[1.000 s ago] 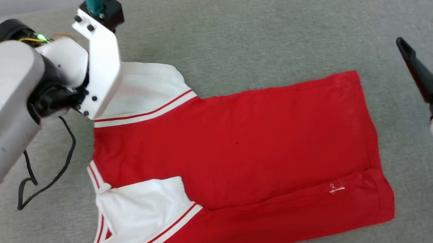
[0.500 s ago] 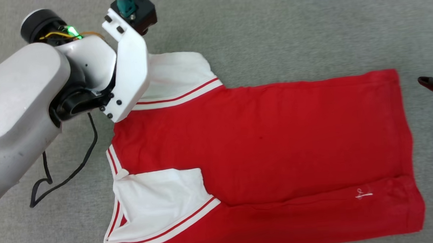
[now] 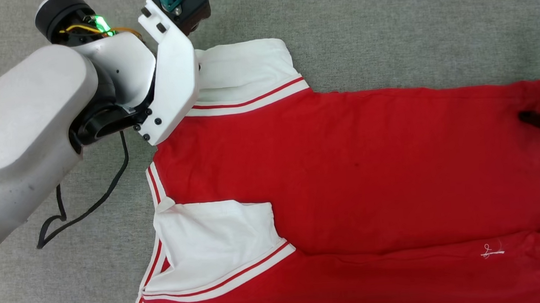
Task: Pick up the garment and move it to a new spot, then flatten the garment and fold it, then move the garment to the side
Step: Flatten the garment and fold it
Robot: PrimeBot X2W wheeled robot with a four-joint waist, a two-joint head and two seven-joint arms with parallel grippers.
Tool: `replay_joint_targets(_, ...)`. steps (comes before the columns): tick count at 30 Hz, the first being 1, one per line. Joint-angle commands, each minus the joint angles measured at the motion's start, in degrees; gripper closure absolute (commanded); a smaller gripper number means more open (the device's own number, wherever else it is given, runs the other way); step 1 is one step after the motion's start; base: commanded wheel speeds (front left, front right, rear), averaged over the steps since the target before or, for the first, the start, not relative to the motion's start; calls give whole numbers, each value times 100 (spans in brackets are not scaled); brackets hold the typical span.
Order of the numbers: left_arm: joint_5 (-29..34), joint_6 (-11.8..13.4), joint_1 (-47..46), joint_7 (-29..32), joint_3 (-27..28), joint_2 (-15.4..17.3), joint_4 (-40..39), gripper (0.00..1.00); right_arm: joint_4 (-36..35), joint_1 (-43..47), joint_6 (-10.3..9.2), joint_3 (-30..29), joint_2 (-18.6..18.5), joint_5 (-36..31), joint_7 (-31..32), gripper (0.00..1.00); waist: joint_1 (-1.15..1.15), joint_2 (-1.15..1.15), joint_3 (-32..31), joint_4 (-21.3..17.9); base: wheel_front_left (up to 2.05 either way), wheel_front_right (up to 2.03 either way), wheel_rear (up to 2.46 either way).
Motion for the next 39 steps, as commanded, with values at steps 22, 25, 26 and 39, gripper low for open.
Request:
replay_joint_targets(22, -538, 4, 573, -1027, -359, 301, 139, 100, 26, 781, -3, 436, -23, 408, -1882, 100, 0, 0, -1499, -107, 0, 0, 0)
replay_joint_targets(25, -578, 34, 848, -1098, -414, 425, -63, 100, -45, 1052, -3, 451, -157, 496, -2076, 100, 0, 0, -1744, -80, 0, 0, 0)
replay_joint_targets(26, -588, 48, 951, -1104, -438, 476, -136, 100, -74, 1160, -3, 444, -202, 533, -2132, 100, 0, 0, -1819, -70, 0, 0, 0)
replay_joint_targets(39, -772, 496, 2542, -1274, -618, 1232, -1120, 100, -364, 2606, -3, 312, -501, 710, -2696, 100, 0, 0, -2406, 14, 0, 0, 0)
